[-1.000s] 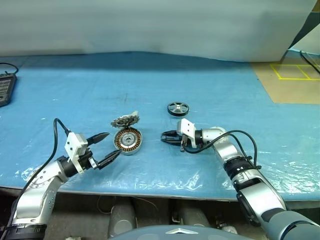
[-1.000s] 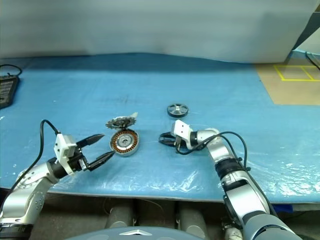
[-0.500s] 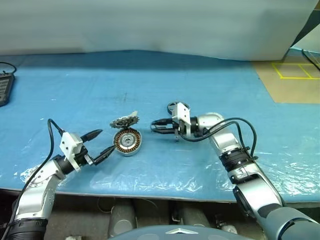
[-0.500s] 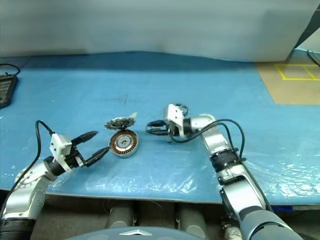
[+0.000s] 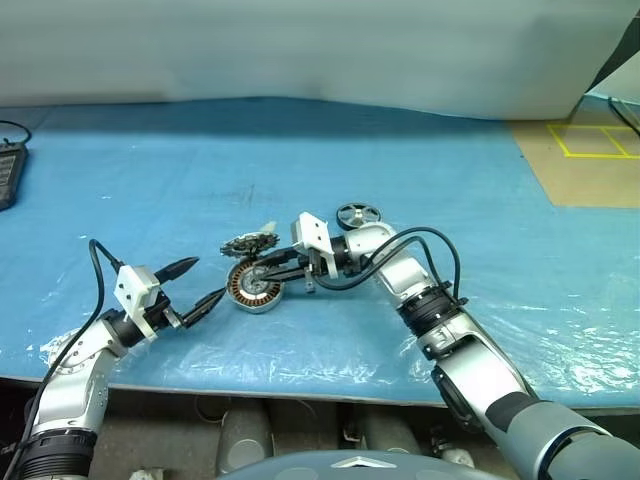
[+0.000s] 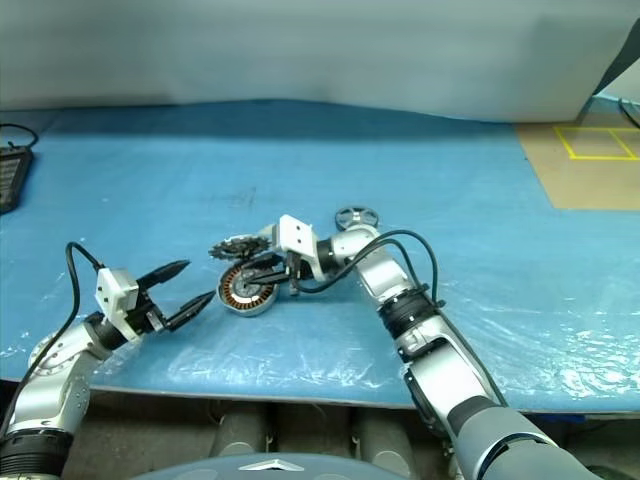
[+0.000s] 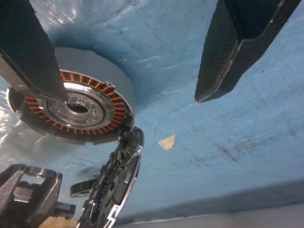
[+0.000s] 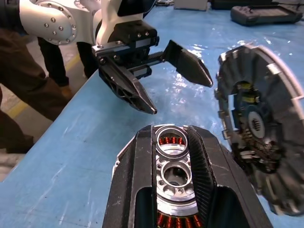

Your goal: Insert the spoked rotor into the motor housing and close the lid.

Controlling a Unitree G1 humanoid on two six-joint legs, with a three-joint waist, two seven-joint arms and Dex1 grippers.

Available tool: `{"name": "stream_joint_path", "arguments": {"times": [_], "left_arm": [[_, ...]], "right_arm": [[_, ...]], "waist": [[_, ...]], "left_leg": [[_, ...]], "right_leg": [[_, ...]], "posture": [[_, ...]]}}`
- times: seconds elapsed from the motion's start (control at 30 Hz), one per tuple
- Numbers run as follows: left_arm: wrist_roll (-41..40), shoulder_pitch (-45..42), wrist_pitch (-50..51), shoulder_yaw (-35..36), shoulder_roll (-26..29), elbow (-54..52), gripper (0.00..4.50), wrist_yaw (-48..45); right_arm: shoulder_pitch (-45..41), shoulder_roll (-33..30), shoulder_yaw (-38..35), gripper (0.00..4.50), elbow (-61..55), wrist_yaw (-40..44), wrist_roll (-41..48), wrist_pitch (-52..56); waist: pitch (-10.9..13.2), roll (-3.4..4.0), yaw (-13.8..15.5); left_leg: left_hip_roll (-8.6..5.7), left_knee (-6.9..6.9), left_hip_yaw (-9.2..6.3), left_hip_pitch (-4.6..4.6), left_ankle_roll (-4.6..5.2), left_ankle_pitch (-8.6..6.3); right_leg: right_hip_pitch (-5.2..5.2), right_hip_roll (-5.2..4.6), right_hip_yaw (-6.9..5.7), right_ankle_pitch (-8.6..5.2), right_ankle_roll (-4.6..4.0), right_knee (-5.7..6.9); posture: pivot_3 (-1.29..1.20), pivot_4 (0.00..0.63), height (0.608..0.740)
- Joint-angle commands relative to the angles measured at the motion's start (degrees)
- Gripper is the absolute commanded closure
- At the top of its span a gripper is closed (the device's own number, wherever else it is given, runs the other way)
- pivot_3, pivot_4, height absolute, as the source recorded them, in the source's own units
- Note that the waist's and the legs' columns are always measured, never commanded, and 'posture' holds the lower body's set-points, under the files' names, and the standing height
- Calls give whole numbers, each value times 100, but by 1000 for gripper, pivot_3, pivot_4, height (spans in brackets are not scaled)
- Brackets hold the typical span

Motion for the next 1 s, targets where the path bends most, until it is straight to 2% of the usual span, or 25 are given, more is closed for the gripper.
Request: {"name": "stream_joint_path", "arguments": {"times": [0.03, 0.5, 1.0], "left_arm": [[46, 67, -229, 40, 26, -21, 0, -129], [129, 92, -285, -15, -48, -2, 0, -94], [194, 174, -306, -12, -72, -36, 0, -13]], "right_arm": [[-203, 178, 73, 3944, 213, -67, -118, -237], [-418, 420, 40, 3944, 1262, -316, -511, -628], [-415, 418, -34, 3944, 1322, -284, -523, -620]], "waist": [[0, 0, -2], [0, 0, -2], [0, 0, -1]], "left_leg": [[1, 0, 0, -3, 0, 0], [3, 6, 0, -4, 0, 0], [5, 13, 1, -3, 0, 0]], "right_leg": [[-3, 0, 0, 0, 0, 1], [-6, 0, 0, 0, -1, 12], [-6, 0, 0, 1, -1, 22]], "posture": [[0, 150, 740], [0, 150, 740], [0, 150, 740]]}}
